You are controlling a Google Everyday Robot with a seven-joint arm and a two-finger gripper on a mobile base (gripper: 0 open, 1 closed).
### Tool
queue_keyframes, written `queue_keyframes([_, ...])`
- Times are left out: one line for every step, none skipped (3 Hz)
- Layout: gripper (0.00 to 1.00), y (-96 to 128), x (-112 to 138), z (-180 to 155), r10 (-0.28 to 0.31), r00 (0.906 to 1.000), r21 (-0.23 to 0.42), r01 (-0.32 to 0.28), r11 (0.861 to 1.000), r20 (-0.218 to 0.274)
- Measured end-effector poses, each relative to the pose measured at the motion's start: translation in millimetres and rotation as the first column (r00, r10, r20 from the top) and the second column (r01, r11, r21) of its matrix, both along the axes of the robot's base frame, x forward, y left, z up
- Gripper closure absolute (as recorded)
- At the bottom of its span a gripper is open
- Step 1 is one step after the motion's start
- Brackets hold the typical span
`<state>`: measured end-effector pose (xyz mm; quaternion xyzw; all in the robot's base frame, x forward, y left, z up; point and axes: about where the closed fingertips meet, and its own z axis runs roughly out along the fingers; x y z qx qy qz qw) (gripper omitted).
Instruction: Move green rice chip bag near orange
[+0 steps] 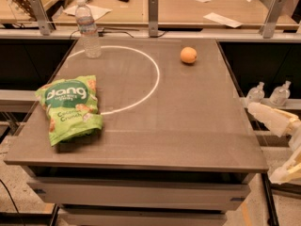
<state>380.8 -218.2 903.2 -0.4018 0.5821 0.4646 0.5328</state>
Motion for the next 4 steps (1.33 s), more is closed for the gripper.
queue_keyframes([0.0, 0.9, -0.3, 1.2, 0.008, 1.0, 0.015, -0.008, 1.0, 0.003])
queue_keyframes([0.0, 3.1, 0.7, 1.1, 0.013, 0.9999, -0.006, -0.013, 1.0, 0.001])
queue_keyframes([0.0, 17.6, 4.6, 1.1, 0.0, 1.0, -0.005, 0.0, 1.0, 0.008])
queue_keyframes([0.0, 68.1, 16.9, -2.6, -0.028, 0.9984, 0.076, 0.024, 0.997, 0.049])
